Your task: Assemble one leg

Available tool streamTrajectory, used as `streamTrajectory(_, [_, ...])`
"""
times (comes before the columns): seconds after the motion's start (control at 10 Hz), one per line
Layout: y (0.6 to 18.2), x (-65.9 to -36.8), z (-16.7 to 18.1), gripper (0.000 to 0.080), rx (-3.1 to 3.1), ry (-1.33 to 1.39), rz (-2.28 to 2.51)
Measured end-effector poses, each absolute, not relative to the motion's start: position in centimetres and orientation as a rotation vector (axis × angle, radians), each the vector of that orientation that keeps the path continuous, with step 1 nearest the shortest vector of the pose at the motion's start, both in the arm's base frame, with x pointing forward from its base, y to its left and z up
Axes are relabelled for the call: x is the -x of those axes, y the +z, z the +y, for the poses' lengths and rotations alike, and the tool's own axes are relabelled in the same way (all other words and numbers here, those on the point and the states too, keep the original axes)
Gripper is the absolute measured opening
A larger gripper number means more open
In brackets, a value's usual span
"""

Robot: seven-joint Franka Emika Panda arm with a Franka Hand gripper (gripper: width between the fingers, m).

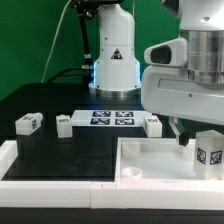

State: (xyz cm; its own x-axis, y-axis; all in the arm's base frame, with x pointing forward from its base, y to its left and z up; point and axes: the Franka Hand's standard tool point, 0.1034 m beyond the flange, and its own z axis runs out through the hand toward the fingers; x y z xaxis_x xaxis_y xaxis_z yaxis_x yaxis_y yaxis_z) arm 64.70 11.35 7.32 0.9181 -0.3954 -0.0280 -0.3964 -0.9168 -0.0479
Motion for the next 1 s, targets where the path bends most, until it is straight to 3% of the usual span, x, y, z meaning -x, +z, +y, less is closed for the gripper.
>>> streamTrajectory(0.7, [7.39,-64.57,11.47,0.0649,3.088,0.002,-0.309])
streamTrajectory(0.9, [7.37,-64.58,11.42,0.0649,3.089,0.002,-0.3])
streamTrajectory(1.0, [7.36,-64.58,11.39,0.0525,3.089,0.003,-0.298])
